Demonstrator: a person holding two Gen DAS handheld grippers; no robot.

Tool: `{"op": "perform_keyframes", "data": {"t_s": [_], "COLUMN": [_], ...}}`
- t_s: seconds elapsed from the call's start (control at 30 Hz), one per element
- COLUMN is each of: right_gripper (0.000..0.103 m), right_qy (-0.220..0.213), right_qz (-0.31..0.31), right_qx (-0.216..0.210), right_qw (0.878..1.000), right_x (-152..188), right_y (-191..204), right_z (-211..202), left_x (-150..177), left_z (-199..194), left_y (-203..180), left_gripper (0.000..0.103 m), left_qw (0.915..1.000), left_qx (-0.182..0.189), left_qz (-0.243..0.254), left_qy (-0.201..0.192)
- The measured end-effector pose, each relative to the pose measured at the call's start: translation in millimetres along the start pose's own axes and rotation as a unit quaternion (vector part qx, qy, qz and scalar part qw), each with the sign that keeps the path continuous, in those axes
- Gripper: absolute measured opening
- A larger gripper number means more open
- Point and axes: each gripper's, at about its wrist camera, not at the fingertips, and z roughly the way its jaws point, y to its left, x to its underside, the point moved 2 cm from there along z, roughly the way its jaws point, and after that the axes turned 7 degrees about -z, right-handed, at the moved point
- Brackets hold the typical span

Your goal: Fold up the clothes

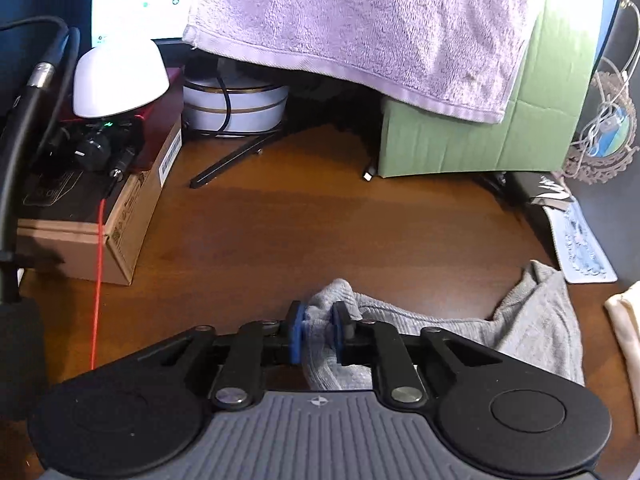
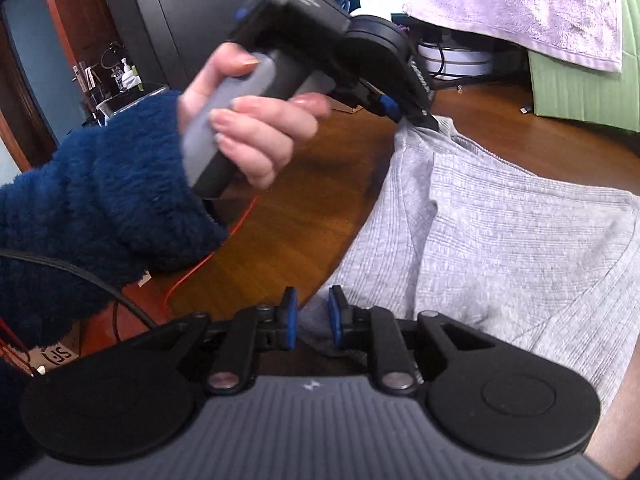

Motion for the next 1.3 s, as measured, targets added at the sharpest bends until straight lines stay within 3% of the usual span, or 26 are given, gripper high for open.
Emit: {"op": "perform_keyframes", "data": {"t_s": [0.07, 0.17, 0.2, 0.23, 0.4, 0.53, 0.8, 0.87, 0.9, 1.0, 1.17, 1.3], "right_gripper": [0.019, 0.019, 0.019, 0.019, 0.019, 0.019, 0.02, 0.022, 0.027, 0.028, 0.028, 0.025], "right_qy": [-0.001, -0.002, -0.002, -0.003, -0.004, -0.006, -0.021, -0.042, -0.053, -0.079, -0.087, -0.097], "right_qz": [0.005, 0.008, 0.009, 0.011, 0.02, 0.017, 0.056, 0.058, 0.059, 0.066, 0.094, 0.124], "right_qx": [-0.002, -0.004, -0.005, -0.007, -0.007, 0.0, -0.031, -0.023, -0.018, 0.008, 0.075, 0.134], "right_qw": [1.0, 1.0, 1.0, 1.0, 1.0, 1.0, 0.998, 0.997, 0.997, 0.995, 0.989, 0.978], "right_x": [-0.5, -1.0, -0.4, 0.3, 2.3, 4.5, -6.6, -12.6, -15.6, -20.8, -22.0, -24.7], "right_y": [-0.2, -1.0, -2.4, -3.8, -6.3, -3.9, -19.4, -26.9, -30.8, -47.0, -83.3, -120.9], "right_z": [-0.1, 0.0, -0.5, -0.9, 1.4, 2.2, -10.3, -26.9, -35.4, -58.5, -75.2, -85.2], "left_x": [-3.1, -6.0, -6.2, -6.1, -6.6, -9.1, -17.7, -19.5, -17.6, -7.3, 5.9, 7.1], "left_z": [1.2, 2.9, 5.1, 6.5, 7.5, 15.0, -9.5, -17.7, -20.4, -18.7, 18.7, 24.5], "left_y": [-4.2, -10.2, -12.2, -13.8, -13.4, -1.0, -6.0, -10.0, -14.7, -32.1, -48.0, -46.2], "left_gripper": [0.033, 0.034, 0.027, 0.01, 0.005, 0.005, 0.007, 0.007, 0.008, 0.008, 0.007, 0.007], "left_qw": [1.0, 0.9996, 0.9994, 0.9992, 0.9971, 0.9972, 0.9993, 0.9994, 0.9993, 0.9973, 0.9954, 0.9968], "left_qx": [0.0, 0.001, -0.007, -0.015, -0.06, -0.072, -0.022, -0.001, 0.016, 0.038, 0.005, -0.015], "left_qz": [0.009, 0.028, 0.034, 0.038, 0.032, 0.007, 0.008, 0.011, 0.02, 0.061, 0.086, 0.074], "left_qy": [0.004, 0.003, 0.003, -0.001, -0.034, -0.022, -0.03, -0.031, -0.028, -0.016, 0.04, 0.027]}}
